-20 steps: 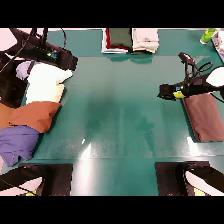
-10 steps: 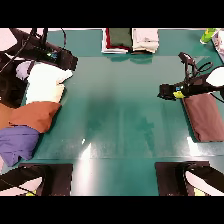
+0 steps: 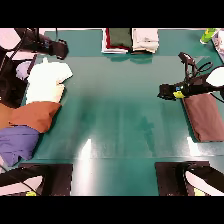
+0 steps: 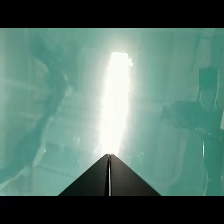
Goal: Fold the shirts.
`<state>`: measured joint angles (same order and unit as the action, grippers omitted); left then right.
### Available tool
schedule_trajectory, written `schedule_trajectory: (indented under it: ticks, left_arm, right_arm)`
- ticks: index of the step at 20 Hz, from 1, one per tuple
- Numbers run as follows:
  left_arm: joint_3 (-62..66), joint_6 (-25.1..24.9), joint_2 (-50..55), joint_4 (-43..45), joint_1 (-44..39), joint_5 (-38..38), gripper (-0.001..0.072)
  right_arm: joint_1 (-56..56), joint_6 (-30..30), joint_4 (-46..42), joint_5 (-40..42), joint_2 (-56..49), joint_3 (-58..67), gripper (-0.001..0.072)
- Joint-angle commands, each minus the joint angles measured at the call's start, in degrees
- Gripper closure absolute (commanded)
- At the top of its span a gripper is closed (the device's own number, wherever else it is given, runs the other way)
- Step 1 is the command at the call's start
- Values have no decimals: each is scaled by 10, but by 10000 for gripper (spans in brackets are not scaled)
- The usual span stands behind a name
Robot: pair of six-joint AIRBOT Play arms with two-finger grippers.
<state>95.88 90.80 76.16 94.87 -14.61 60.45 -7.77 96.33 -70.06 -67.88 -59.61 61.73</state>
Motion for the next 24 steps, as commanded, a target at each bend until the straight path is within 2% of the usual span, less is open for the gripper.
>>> schedule_trajectory:
  ticks: [1, 7, 12, 13, 14, 15, 18, 20, 24]
  left_arm:
    - [0, 22, 74, 35, 85, -37, 97]
    - [0, 34, 236, 20, 169, -75, 97]
    - [1, 37, 282, 13, 172, -102, 99]
    - [6, 37, 280, 13, 172, -93, 187]
    - [16, 31, 276, 14, 172, -79, 495]
    - [30, 16, 271, 14, 172, -67, 667]
    - [81, 2, 210, 14, 171, -67, 680]
    - [117, -4, 135, 13, 166, -76, 679]
    - [160, -51, -43, 14, 113, -53, 681]
  right_arm:
    - [0, 0, 0, 1, 0, 0, 692]
    - [0, 0, 0, 1, 0, 0, 692]
    - [0, 0, 0, 4, 0, -11, 692]
    - [0, 0, 0, 5, 0, -11, 692]
    - [0, 0, 0, 5, 0, -4, 692]
    - [0, 0, 0, 7, 0, 5, 692]
    - [0, 0, 0, 3, 0, 68, 692]
    - [0, 0, 0, -4, 0, 136, 693]
    - [0, -1, -6, -4, 0, 274, 693]
